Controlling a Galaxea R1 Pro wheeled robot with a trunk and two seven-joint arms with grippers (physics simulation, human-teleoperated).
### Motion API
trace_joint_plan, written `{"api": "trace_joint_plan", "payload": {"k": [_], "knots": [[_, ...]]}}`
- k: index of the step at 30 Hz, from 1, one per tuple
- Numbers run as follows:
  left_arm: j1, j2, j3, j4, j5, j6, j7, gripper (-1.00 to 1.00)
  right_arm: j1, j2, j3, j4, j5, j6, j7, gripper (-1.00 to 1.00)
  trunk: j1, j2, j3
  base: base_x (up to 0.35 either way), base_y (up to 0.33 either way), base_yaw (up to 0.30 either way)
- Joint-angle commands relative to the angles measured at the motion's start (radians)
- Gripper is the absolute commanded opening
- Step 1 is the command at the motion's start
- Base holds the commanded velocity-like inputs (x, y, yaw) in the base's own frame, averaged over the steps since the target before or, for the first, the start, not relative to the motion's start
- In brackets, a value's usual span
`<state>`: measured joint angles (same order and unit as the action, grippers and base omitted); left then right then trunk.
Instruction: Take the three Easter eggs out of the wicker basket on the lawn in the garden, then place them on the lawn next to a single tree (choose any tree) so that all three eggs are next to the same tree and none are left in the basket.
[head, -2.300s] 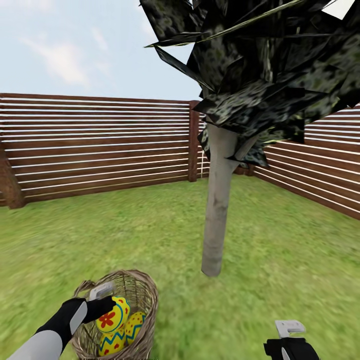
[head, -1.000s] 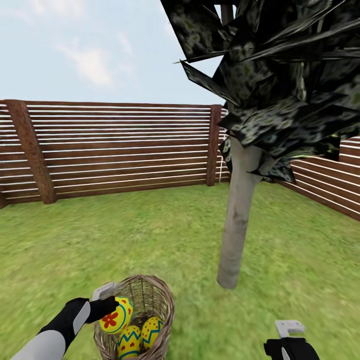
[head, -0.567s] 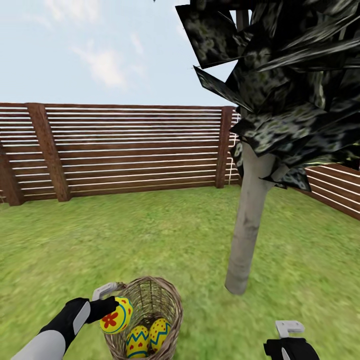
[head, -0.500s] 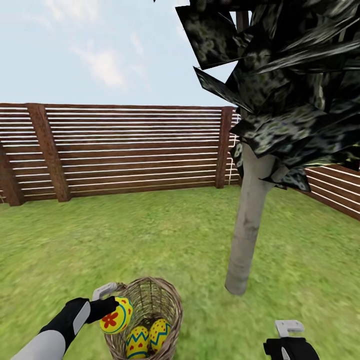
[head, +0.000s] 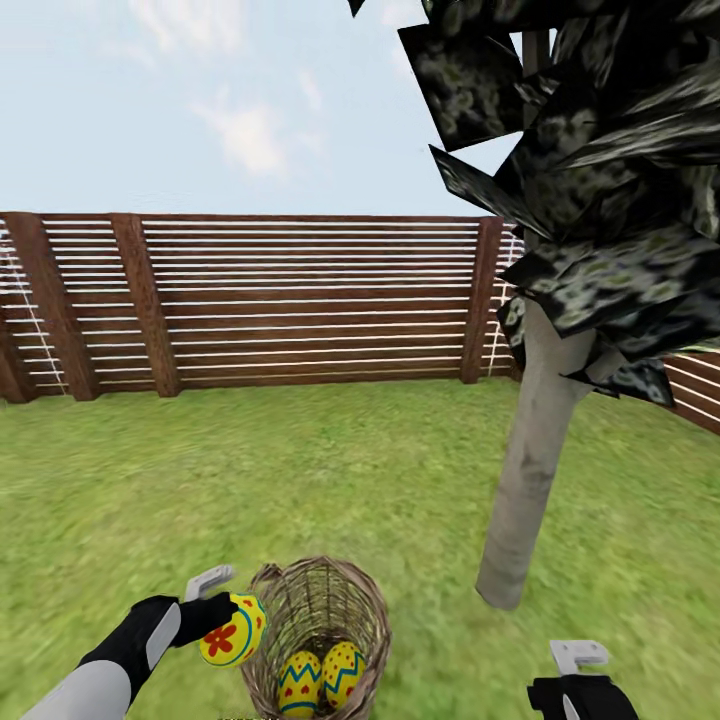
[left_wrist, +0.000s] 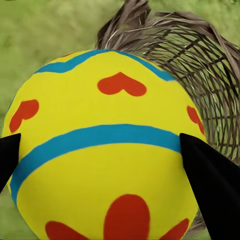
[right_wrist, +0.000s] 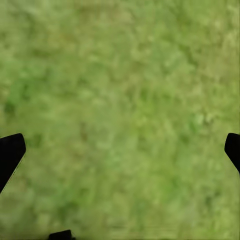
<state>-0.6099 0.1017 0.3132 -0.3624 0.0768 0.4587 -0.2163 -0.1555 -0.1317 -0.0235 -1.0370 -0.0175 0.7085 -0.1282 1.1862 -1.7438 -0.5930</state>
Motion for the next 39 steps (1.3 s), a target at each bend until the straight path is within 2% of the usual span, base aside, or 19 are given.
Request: {"api": "trace_joint_plan", "payload": {"k": [1, 39], "knots": [[-0.001, 0.0, 0.005, -0.001, 0.008, 0.008, -0.001, -1.0, 0.0, 0.0, 0.001, -0.001, -0.002, 0.005, -0.004, 1.0, -0.004, 0.007, 0.002, 0.0, 0.0, 0.294], [-0.001, 0.001, 0.006, -0.001, 0.008, 0.006, -0.002, -1.0, 0.0, 0.0, 0.001, 0.0, -0.002, 0.005, -0.005, 1.0, -0.15, 0.273, 0.121, 0.0, 0.0, 0.294]]}}
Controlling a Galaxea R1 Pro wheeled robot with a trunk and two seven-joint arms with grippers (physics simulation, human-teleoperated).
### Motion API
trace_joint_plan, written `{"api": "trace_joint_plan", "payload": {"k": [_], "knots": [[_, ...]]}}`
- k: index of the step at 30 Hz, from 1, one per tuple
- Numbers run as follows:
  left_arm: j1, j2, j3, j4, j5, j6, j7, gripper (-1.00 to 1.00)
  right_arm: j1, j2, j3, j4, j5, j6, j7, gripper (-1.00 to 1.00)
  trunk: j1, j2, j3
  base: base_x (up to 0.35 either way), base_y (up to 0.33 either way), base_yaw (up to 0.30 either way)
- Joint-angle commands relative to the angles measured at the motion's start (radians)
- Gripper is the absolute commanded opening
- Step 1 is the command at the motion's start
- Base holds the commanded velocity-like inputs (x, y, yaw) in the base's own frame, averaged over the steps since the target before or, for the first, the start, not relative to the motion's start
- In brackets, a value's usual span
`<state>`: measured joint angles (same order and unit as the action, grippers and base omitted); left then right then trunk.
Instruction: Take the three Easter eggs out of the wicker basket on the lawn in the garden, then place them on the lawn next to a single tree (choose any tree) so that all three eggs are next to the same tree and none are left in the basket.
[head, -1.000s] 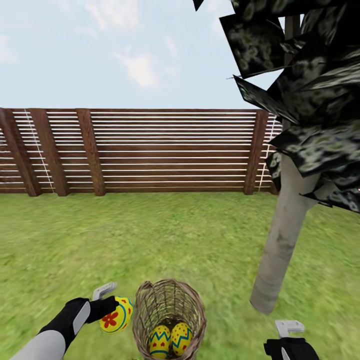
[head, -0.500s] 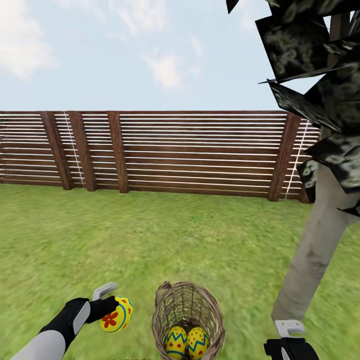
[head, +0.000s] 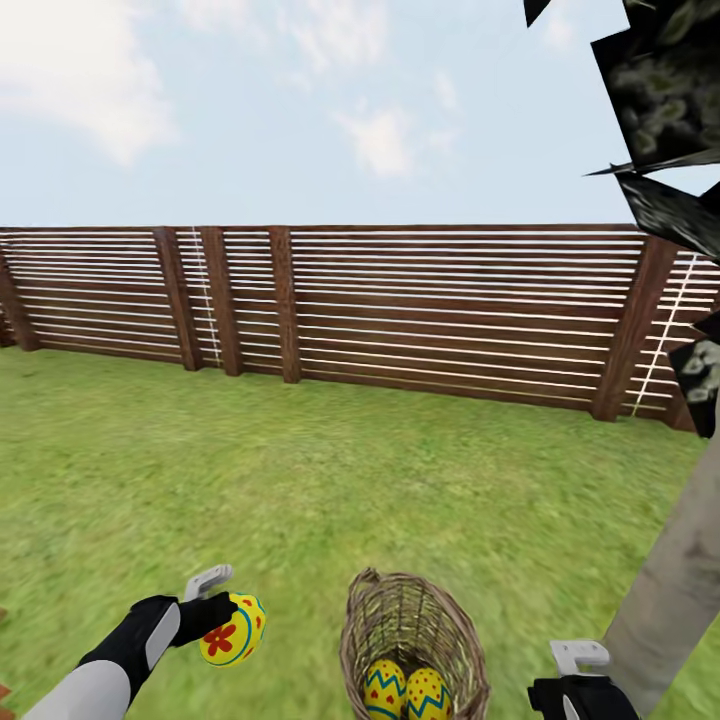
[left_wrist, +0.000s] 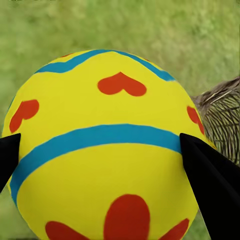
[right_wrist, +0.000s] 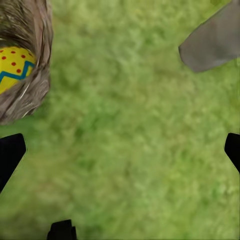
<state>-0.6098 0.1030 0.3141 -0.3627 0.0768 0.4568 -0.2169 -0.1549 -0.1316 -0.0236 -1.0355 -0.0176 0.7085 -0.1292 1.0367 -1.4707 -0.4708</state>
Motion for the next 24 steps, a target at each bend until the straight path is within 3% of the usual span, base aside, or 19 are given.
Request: {"api": "trace_joint_plan", "payload": {"k": [1, 13, 17, 24], "knots": [[-0.001, 0.0, 0.005, -0.001, 0.008, 0.008, -0.001, -1.0, 0.0, 0.0, 0.001, -0.002, -0.002, 0.005, -0.003, 1.0, -0.004, 0.007, 0.002, 0.0, 0.0, 0.294], [-0.001, 0.0, 0.003, -0.001, 0.008, 0.008, -0.001, -1.0, -0.001, 0.0, 0.001, -0.002, -0.002, 0.005, -0.003, 1.0, -0.05, 0.091, 0.04, 0.0, 0.0, 0.294], [-0.001, -0.002, 0.005, -0.001, 0.008, 0.007, -0.001, -1.0, -0.001, 0.0, 0.0, -0.002, -0.011, 0.005, -0.003, 1.0, -0.065, 0.119, 0.052, 0.0, 0.0, 0.052], [-0.001, -0.002, 0.005, -0.001, 0.008, 0.006, -0.001, -1.0, -0.001, 0.0, 0.0, -0.002, -0.012, 0.005, -0.003, 1.0, -0.065, 0.119, 0.052, -0.003, 0.0, 0.0]]}}
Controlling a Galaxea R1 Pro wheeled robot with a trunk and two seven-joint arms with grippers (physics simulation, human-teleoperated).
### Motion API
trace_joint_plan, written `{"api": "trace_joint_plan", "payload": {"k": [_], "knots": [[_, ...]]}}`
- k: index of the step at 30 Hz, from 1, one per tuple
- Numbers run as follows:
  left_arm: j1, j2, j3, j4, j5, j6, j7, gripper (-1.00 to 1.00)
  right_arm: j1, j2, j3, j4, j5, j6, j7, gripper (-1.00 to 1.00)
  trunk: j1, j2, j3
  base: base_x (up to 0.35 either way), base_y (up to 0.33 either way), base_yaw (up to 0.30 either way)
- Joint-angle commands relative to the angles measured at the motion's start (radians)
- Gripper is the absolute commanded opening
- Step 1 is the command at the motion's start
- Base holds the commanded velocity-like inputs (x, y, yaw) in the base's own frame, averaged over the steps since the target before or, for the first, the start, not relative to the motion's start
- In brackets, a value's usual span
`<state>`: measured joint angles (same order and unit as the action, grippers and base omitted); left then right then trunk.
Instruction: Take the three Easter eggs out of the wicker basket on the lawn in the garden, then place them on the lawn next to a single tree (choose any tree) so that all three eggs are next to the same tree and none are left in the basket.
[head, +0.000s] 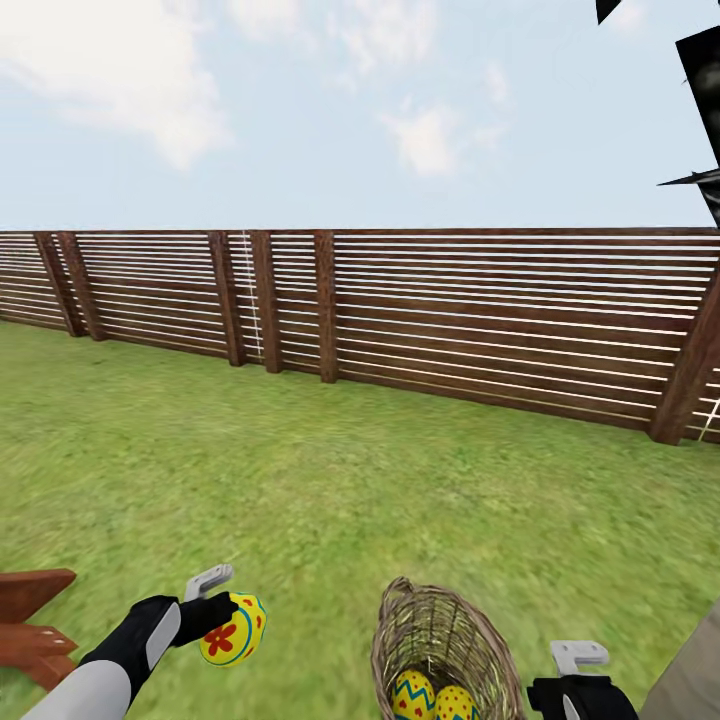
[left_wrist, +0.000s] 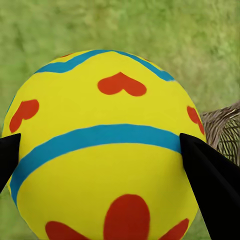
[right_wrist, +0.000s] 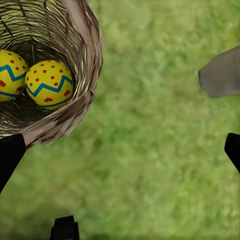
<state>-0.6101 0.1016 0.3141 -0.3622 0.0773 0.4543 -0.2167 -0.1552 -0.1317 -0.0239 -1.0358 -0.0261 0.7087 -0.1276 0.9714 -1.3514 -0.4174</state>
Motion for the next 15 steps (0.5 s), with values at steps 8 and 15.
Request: {"api": "trace_joint_plan", "payload": {"k": [8, 15], "knots": [[0.0, 0.0, 0.004, -0.001, 0.007, 0.008, -0.001, -1.0, 0.0, 0.001, 0.001, -0.001, -0.003, 0.005, -0.004, 1.0, 0.0, -0.001, -0.001, -0.272, -0.062, 0.039], [0.0, -0.002, 0.005, -0.001, 0.009, 0.007, -0.001, -1.0, 0.0, 0.001, 0.001, 0.0, -0.002, 0.005, -0.004, 1.0, 0.0, -0.001, -0.001, -0.021, -0.007, 0.281]]}}
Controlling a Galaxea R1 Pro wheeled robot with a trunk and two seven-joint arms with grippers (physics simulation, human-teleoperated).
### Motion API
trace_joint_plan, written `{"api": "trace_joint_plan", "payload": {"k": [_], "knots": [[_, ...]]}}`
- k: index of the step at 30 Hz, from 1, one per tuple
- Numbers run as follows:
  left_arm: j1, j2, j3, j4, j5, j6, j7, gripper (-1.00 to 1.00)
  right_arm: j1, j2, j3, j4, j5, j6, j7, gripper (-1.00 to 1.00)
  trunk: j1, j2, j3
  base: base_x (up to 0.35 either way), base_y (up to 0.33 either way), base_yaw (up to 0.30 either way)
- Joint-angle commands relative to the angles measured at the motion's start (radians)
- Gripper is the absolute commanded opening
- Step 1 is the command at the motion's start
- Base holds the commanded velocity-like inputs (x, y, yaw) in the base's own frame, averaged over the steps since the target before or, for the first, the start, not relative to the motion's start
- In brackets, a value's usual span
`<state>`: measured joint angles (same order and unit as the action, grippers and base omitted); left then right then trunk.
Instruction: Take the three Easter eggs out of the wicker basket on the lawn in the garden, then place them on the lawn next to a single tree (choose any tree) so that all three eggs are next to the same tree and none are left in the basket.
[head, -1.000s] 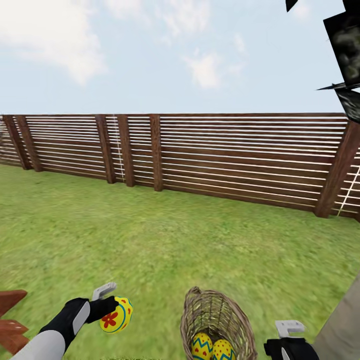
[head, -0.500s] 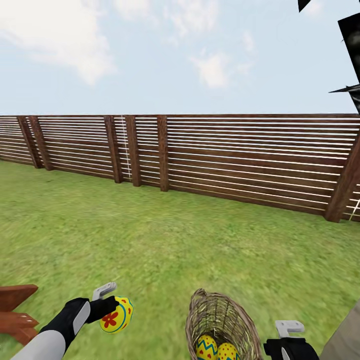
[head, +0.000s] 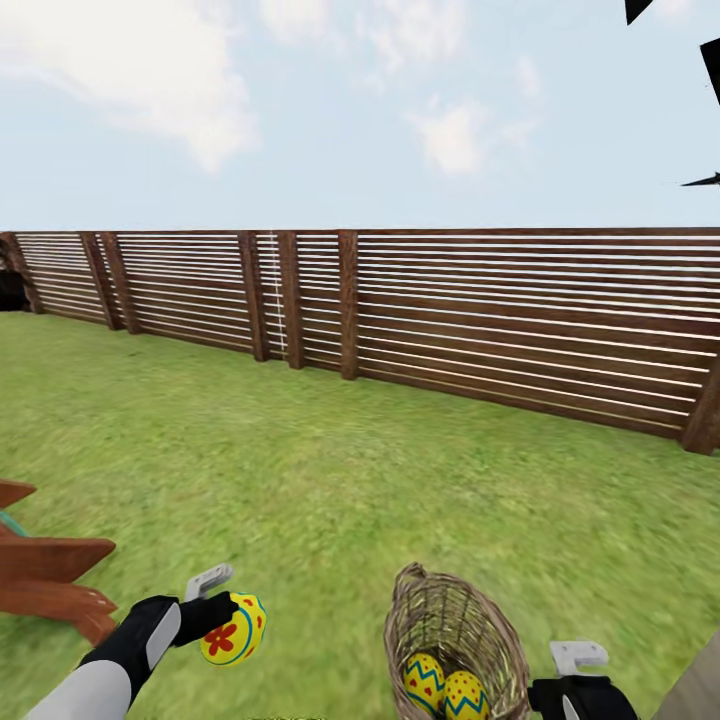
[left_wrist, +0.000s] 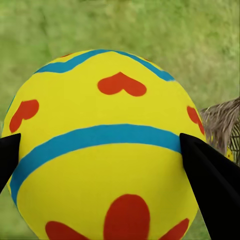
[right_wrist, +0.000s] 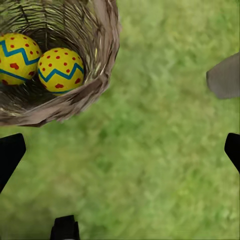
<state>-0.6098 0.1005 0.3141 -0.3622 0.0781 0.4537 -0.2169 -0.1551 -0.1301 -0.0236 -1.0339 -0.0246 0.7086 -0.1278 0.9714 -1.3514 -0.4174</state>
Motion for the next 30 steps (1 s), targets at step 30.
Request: {"api": "trace_joint_plan", "payload": {"k": [30], "knots": [[-0.001, -0.034, 0.01, -0.224, 0.014, -0.326, 0.142, -1.0, 0.0, -0.003, -0.001, -0.003, -0.006, 0.006, -0.003, 1.0, 0.0, -0.001, -0.001, 0.0, 0.0, 0.038]]}}
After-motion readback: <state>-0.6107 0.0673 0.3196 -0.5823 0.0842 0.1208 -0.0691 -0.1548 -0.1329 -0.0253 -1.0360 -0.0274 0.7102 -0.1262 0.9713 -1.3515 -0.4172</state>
